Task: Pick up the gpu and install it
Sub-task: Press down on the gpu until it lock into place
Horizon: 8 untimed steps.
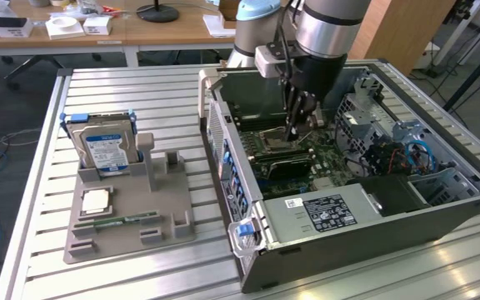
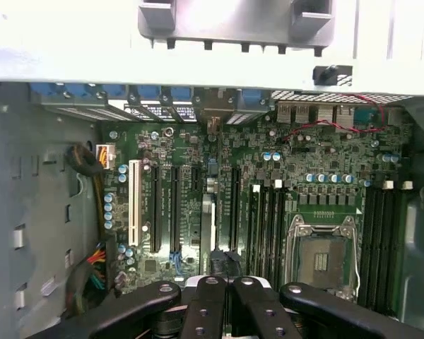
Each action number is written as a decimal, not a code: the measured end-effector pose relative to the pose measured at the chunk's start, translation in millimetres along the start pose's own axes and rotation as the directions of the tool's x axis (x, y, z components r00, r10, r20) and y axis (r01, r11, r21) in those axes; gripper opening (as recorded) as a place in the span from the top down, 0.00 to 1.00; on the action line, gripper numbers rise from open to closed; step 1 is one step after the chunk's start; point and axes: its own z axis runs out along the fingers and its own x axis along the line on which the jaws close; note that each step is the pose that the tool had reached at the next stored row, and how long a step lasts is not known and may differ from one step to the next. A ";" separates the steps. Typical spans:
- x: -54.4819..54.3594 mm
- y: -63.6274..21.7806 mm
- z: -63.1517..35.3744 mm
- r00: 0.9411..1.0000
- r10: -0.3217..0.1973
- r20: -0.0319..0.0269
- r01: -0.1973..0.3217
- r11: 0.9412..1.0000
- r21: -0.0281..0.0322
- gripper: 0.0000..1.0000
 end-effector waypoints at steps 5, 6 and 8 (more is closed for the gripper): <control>-0.2 -0.2 -9.8 1.000 0.000 -0.001 0.000 1.000 0.000 0.90; -0.2 -0.2 -10.5 1.000 0.000 -0.001 0.000 1.000 0.000 0.90; -0.2 -0.2 -10.5 1.000 0.000 -0.001 0.000 1.000 0.000 0.90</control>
